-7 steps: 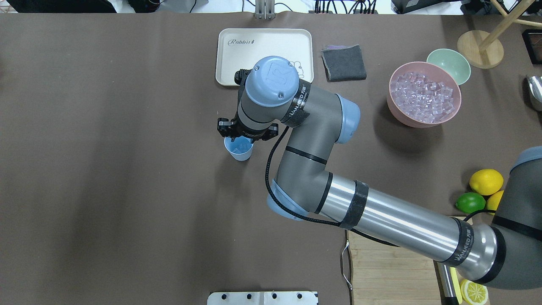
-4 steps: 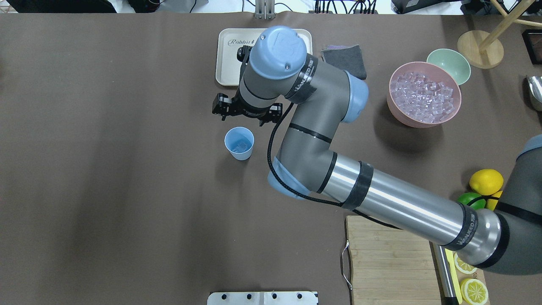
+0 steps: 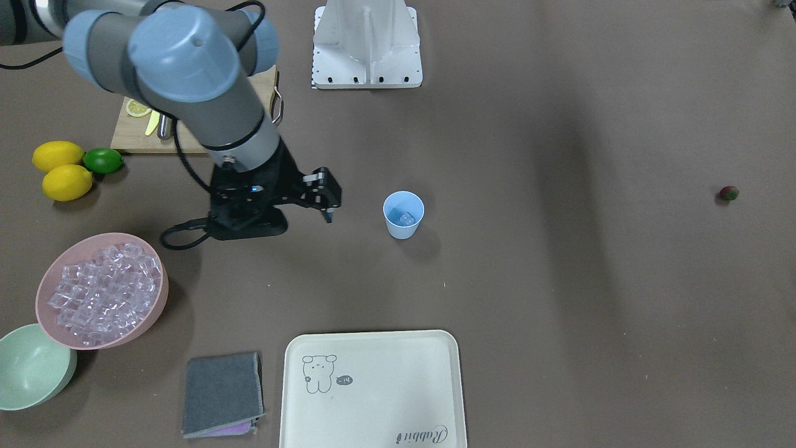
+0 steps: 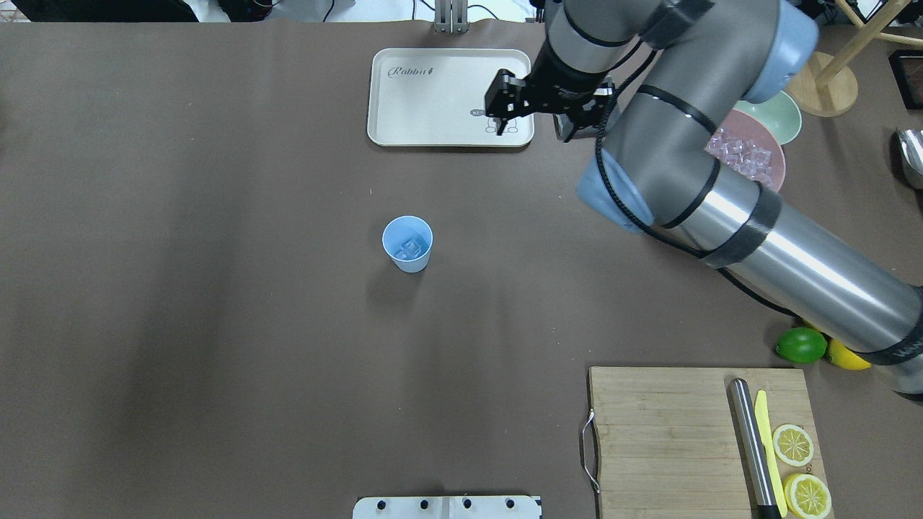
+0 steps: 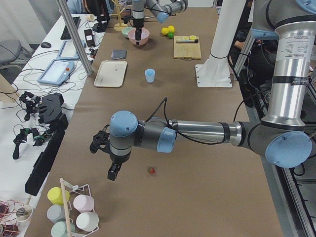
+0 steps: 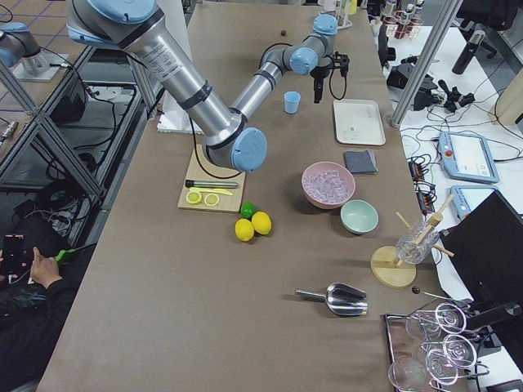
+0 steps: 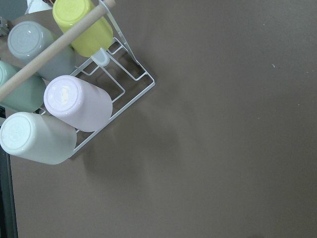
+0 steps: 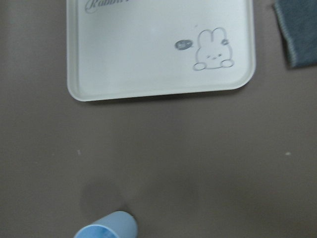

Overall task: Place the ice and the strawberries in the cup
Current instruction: 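Move the right gripper back over the pink ice bowl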

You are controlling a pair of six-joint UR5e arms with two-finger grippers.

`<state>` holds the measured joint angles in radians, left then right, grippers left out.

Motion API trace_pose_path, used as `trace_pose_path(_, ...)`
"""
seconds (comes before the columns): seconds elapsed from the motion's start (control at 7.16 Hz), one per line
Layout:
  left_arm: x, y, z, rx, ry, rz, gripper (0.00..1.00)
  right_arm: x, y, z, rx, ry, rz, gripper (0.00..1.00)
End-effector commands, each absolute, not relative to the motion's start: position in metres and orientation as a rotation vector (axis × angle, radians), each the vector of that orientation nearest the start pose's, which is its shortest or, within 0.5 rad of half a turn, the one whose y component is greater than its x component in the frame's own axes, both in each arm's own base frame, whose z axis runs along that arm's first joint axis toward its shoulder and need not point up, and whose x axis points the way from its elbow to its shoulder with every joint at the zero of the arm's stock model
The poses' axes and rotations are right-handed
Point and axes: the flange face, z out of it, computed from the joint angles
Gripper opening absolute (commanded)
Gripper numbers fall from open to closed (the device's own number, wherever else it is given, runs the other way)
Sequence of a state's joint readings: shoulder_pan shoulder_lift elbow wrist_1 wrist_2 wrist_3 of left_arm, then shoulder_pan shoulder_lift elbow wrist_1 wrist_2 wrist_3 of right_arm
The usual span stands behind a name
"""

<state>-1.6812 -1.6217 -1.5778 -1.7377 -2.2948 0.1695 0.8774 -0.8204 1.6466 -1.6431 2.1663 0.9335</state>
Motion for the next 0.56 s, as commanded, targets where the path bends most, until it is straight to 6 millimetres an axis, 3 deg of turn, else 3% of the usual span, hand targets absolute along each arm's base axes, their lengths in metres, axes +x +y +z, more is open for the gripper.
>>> trace_pose_path(0.0, -0.125, -0.516, 0.613, 0.319, 0.683, 0.140, 0.98, -0.297, -0.588, 0.274, 0.152, -0.814, -0.142, 0.99)
trace_pose_path(0.42, -0.125, -0.517, 0.610, 0.325, 0.684, 0.143, 0.98, -0.231, -0.611, 0.349, 0.190, -0.733, -0.259, 0.99)
